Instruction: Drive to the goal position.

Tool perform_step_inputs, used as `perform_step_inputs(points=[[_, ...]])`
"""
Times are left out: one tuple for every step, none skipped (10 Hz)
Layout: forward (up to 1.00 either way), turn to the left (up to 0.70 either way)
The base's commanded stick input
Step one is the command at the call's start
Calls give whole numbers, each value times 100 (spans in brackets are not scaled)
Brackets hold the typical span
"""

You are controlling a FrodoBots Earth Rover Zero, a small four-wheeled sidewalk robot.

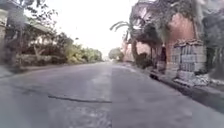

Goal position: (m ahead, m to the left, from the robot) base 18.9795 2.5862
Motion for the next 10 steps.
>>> perform_step_inputs(points=[[100, 0], [100, 0], [100, 0], [100, 0], [100, 0], [100, 0], [100, 0], [100, 0], [100, 0], [100, 0]])
